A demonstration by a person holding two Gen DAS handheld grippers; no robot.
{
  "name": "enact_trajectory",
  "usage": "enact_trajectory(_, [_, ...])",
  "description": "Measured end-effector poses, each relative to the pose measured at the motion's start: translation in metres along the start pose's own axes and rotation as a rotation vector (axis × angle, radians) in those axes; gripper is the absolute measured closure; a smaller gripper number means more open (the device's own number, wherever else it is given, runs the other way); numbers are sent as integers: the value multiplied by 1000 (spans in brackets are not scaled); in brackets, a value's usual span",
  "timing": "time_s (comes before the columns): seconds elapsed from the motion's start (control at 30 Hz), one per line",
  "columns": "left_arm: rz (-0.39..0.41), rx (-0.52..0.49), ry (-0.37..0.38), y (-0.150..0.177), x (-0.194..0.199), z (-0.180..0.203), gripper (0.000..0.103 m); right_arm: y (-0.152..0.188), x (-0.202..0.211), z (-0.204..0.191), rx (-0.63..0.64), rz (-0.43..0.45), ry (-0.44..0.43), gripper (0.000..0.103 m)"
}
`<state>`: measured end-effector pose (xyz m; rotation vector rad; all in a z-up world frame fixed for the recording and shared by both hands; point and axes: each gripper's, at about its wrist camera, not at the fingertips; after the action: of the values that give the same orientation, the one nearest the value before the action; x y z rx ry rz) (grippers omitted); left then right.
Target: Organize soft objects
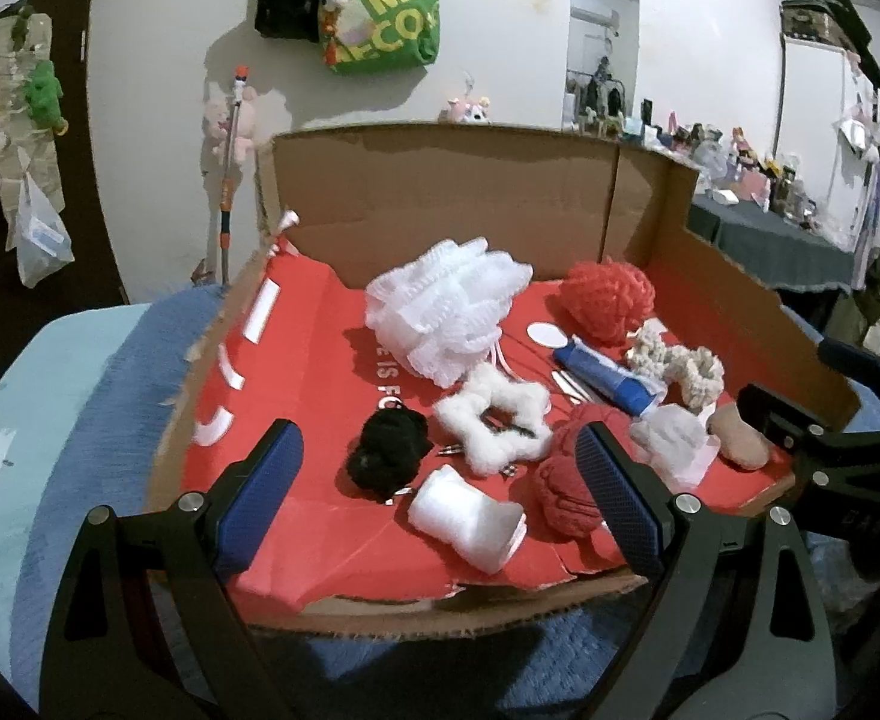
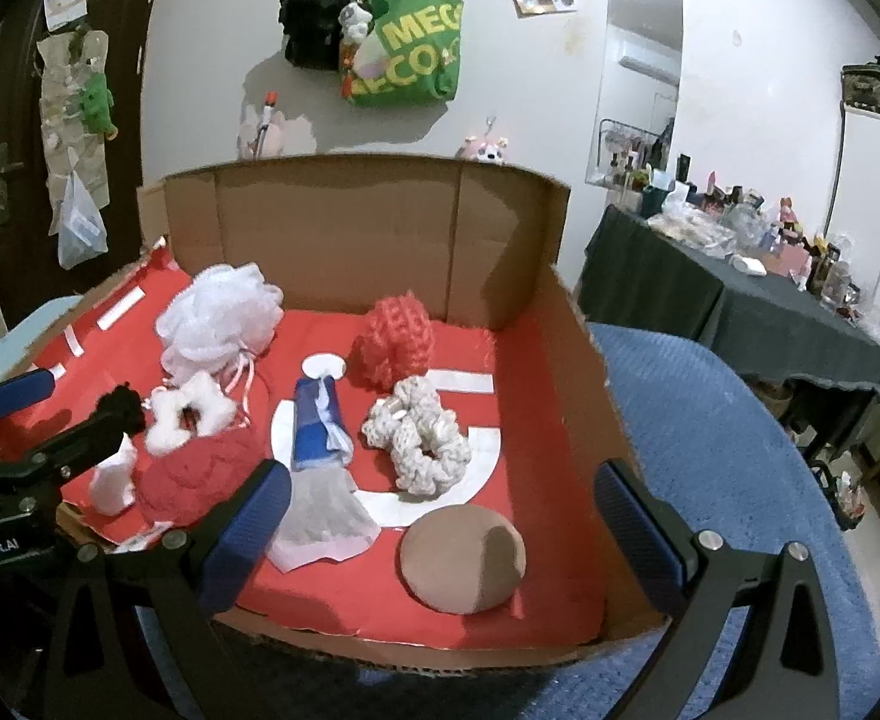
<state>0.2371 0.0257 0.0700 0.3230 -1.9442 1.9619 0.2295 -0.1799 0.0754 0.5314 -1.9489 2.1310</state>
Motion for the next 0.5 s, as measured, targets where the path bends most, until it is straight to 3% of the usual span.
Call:
enact_trajectory(0.3, [53,9,-7,-18,59,5,10,-20,56,20,-29,42,-56,0])
enact_trajectory(0.37, [66,14,-5,-20,79,7,2,-23,75,25,-20,55,-53,0])
enact_trajectory(0.5, [56,39,8,-14,113,13,1,-23,112,27,-24,67,-59,0])
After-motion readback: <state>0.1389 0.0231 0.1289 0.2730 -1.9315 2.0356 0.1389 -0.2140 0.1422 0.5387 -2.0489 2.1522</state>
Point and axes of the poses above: each gripper's, at about its wrist camera, not at the fingertips, and x roughly against the way its jaws point, z to its right, y to its underside, and after that the axes turned 11 degrees about z, right-handed
